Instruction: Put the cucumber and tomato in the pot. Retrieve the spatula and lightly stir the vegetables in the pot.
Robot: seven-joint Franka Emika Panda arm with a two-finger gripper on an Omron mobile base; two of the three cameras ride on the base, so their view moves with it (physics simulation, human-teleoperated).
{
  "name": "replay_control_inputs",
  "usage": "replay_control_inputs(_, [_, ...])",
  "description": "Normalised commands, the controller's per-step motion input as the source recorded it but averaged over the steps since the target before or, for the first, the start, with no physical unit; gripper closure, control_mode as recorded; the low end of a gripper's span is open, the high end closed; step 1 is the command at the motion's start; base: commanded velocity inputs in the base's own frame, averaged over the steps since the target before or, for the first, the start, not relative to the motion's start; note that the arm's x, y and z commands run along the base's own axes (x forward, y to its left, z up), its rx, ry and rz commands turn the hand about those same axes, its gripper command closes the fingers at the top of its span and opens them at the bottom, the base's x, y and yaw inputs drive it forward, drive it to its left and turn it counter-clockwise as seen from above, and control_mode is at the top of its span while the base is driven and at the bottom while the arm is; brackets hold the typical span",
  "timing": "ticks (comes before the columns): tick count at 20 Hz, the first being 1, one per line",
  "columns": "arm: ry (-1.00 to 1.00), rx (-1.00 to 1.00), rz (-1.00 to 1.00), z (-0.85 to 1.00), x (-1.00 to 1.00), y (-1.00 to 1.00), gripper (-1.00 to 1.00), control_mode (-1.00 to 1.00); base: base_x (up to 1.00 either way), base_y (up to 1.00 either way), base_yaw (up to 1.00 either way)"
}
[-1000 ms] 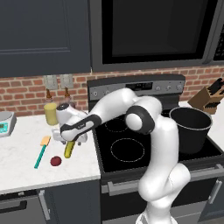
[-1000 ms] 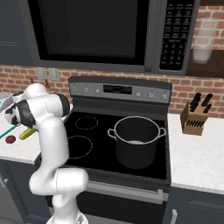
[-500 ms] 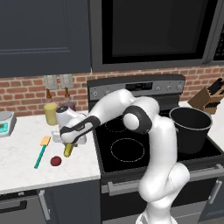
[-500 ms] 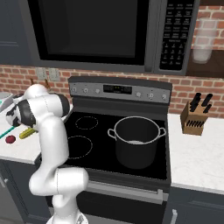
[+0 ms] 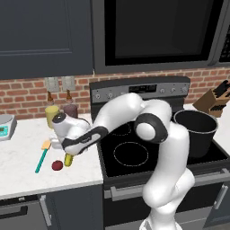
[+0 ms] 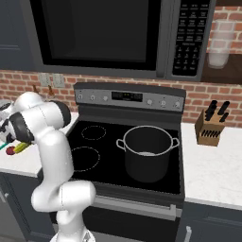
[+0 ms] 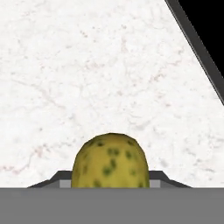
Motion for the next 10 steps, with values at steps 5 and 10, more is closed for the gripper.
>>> replay_control_inputs(5, [-0.21,0.01,0.00,0.79,-0.97,-0.25,1.00,-1.00,0.00,0.00,0.00])
replay_control_inputs(10, [-0.08,0.07,0.00,1.00,-0.66,-0.31,1.00,-1.00,0.00,0.00,0.00])
